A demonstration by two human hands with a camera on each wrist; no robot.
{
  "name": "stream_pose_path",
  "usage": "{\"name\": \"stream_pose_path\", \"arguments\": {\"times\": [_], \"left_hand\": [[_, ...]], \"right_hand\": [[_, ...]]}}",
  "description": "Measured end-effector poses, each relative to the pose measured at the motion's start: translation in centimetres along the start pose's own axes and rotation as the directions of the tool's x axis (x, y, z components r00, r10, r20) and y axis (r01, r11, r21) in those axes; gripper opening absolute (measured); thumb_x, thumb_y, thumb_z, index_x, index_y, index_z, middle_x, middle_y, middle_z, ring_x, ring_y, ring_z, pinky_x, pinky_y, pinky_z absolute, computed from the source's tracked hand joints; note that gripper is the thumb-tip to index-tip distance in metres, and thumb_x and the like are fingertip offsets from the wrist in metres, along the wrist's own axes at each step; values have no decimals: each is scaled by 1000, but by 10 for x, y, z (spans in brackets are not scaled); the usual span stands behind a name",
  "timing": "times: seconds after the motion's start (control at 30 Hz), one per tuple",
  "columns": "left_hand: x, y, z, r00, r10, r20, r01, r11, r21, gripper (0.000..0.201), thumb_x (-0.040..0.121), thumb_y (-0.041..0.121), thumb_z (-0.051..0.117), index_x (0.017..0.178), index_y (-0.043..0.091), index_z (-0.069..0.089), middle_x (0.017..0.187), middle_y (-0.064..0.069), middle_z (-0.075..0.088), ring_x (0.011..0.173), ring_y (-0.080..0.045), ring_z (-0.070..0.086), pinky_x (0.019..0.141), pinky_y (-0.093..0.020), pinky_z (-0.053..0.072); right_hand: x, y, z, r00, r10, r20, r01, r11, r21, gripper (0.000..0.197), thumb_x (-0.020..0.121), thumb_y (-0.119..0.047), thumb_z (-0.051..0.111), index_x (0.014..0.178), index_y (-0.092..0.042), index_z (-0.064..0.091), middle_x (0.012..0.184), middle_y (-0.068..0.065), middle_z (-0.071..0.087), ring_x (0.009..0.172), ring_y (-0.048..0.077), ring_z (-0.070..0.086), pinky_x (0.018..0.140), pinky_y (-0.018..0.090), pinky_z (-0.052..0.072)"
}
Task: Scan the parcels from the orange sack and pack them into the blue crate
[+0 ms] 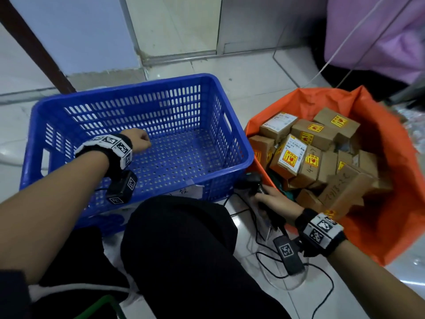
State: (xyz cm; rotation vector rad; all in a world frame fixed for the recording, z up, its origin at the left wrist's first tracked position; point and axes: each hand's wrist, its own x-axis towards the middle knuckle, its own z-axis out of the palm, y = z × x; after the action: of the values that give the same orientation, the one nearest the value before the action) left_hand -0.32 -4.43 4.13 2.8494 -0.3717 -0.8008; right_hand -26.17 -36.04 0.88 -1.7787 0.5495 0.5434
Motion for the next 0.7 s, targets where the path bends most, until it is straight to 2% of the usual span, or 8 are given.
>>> {"name": "stream_pose_path", "arguments": {"times": [0.1, 0.2, 0.33, 0.43, 0.53, 0.6, 0.7], "left_hand": [[-12, 3, -10, 1000, 15, -1, -15, 1000, 11, 15, 94, 27, 54, 99, 16, 61, 110, -11, 64, 98, -29, 57, 87, -37, 47], [-24, 7, -25, 999, 40, -32, -39, 999, 20, 22, 94, 24, 55, 107, 9, 63, 111, -12, 62, 106, -31, 57, 88, -35, 44], [-39, 9, -49, 993, 66, -96, -69, 997, -22, 23, 92, 21, 54, 109, 8, 64, 112, -12, 64, 106, -30, 58, 88, -33, 45], [-48, 10, -64, 988, 80, -134, -93, 991, -100, 21, 90, 16, 55, 106, 8, 66, 110, -13, 67, 103, -29, 61, 93, -35, 47], [-56, 15, -73, 982, 98, -160, -132, 967, -218, 13, 90, 14, 54, 97, 9, 64, 104, -14, 70, 95, -27, 64, 92, -35, 49], [-57, 22, -75, 981, 102, -165, -155, 924, -349, 13, 93, 14, 52, 98, 7, 62, 104, -15, 70, 92, -26, 66, 90, -35, 50], [-57, 41, -73, 988, 106, -109, -151, 776, -613, 18, 98, 20, 50, 106, 4, 54, 106, -14, 62, 80, -19, 61, 73, -31, 51]], "right_hand": [[-27, -30, -11, 995, -95, 36, 91, 990, 113, 12, 94, -4, 51, 102, -12, 53, 61, 0, 50, 48, 15, 46, 43, 24, 39], [-33, -69, -12, 979, -202, 29, 192, 959, 210, 12, 94, 0, 50, 90, -11, 47, 61, 1, 46, 45, 13, 43, 40, 22, 35], [-3, -138, -2, 949, -315, -15, 308, 916, 256, 9, 88, -3, 53, 90, -10, 48, 64, 6, 48, 44, 14, 45, 41, 22, 36], [30, -190, 8, 928, -372, -23, 368, 905, 212, 5, 92, -4, 48, 90, -8, 46, 67, 8, 49, 45, 15, 47, 41, 23, 39], [62, -223, 19, 920, -390, -41, 390, 899, 199, 9, 94, -5, 47, 85, -9, 45, 68, 9, 49, 45, 15, 49, 42, 24, 42], [74, -237, 30, 920, -389, -45, 388, 892, 230, 7, 95, -8, 48, 89, -10, 44, 69, 8, 48, 48, 17, 50, 47, 28, 43], [85, -247, 50, 931, -364, -25, 353, 881, 314, 11, 97, -15, 44, 87, -13, 41, 66, 9, 45, 50, 19, 51, 51, 29, 43]]}}
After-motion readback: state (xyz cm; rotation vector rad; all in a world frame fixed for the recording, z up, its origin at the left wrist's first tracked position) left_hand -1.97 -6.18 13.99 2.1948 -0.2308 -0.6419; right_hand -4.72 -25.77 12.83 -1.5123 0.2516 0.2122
